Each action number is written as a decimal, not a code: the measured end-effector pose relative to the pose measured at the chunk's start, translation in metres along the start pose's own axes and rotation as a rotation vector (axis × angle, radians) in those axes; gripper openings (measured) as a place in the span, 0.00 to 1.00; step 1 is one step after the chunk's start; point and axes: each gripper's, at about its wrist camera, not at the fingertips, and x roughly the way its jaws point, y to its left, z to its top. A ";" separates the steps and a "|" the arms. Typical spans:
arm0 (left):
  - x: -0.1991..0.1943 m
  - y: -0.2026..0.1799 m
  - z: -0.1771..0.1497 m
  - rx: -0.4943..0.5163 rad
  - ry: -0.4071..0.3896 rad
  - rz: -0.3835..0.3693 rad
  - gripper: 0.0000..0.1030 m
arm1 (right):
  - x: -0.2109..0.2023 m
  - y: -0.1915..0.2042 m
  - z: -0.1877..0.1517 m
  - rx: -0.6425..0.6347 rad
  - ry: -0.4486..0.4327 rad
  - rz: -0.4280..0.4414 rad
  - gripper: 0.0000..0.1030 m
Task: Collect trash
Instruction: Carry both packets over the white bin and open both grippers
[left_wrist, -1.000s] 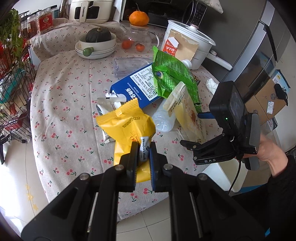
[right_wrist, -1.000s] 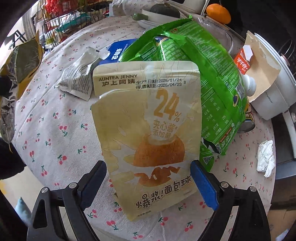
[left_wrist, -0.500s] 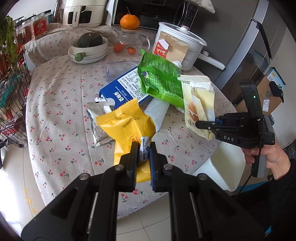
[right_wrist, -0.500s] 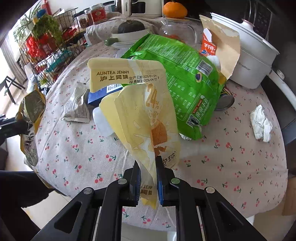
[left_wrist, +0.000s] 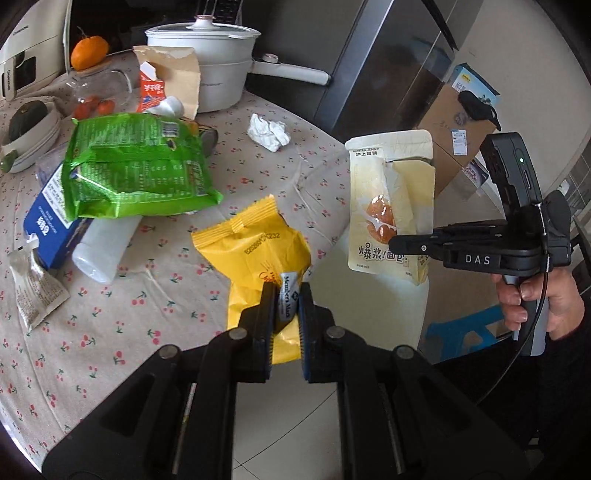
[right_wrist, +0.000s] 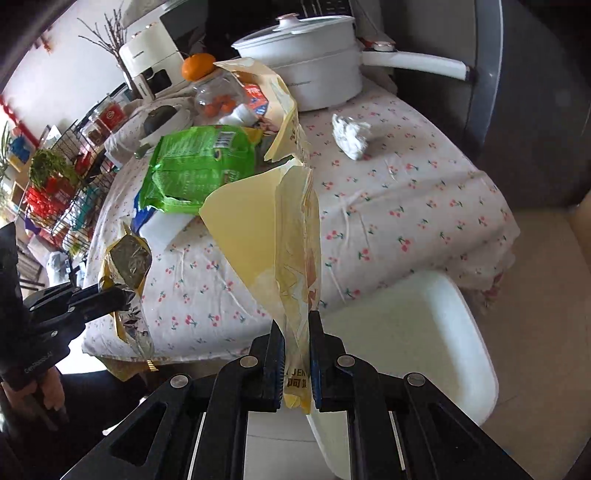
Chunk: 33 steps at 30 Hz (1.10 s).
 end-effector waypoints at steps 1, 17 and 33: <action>0.013 -0.011 0.000 0.016 0.022 -0.020 0.12 | 0.001 -0.013 -0.007 0.021 0.021 -0.020 0.11; 0.140 -0.084 0.002 0.145 0.156 -0.069 0.13 | 0.022 -0.127 -0.077 0.237 0.172 -0.087 0.12; 0.102 -0.066 0.002 0.145 0.094 0.039 0.65 | 0.035 -0.137 -0.071 0.281 0.196 -0.099 0.17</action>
